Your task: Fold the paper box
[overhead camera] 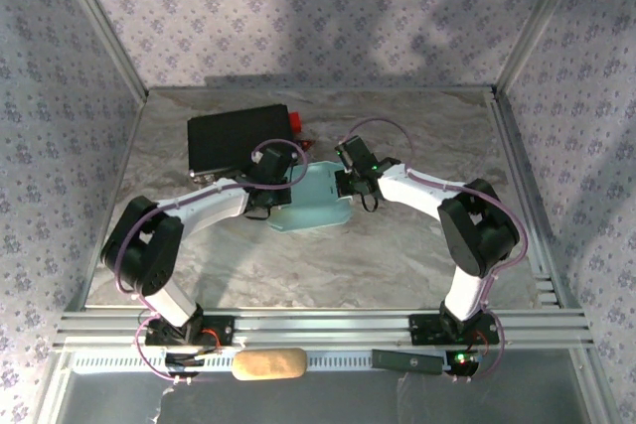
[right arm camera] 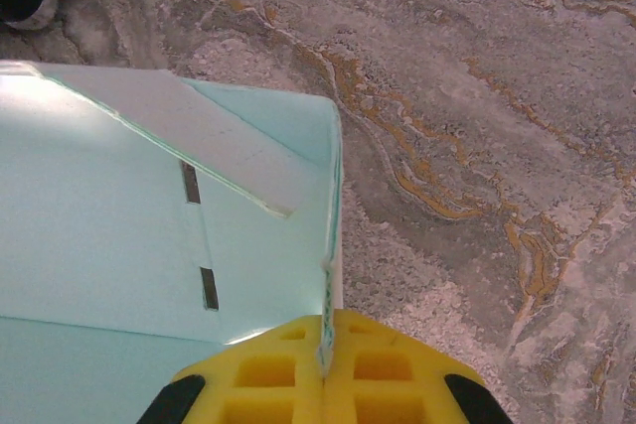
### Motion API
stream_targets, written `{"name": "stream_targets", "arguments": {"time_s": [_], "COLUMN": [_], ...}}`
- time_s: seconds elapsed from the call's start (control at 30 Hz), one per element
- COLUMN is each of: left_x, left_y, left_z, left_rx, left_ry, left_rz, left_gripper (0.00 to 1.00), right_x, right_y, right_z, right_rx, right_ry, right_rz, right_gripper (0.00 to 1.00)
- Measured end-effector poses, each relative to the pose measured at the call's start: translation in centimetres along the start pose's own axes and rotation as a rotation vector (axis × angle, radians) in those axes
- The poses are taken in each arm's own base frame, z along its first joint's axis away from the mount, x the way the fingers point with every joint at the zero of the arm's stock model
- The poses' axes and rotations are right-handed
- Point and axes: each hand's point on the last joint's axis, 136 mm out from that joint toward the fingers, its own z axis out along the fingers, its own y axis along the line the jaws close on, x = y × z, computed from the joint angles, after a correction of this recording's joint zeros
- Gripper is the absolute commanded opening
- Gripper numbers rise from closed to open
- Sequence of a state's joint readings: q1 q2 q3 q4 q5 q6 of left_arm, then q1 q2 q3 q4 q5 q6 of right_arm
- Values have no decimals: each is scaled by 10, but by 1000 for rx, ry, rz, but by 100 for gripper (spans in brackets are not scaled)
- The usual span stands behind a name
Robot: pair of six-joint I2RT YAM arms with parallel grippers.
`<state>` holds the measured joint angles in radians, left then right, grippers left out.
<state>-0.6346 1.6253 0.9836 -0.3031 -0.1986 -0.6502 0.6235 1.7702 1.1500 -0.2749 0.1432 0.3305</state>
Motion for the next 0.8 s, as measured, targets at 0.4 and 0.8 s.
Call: {"name": "stream_targets", "arguments": {"time_s": [0.4,0.8], "left_x": [19,20], "left_y": [12,11], "left_z": [16,14], "left_rx": [-41,-71], "left_ry": [52,25], "left_rz": [19,42], "left_gripper": [5,0], "right_x": [0,1], "right_y": [7,13], "right_z": [-1,-4], "right_rx": [-11,-5], "right_ry": [-6,-15], "right_rz": [-13,-21], "right_gripper": [0,22]}}
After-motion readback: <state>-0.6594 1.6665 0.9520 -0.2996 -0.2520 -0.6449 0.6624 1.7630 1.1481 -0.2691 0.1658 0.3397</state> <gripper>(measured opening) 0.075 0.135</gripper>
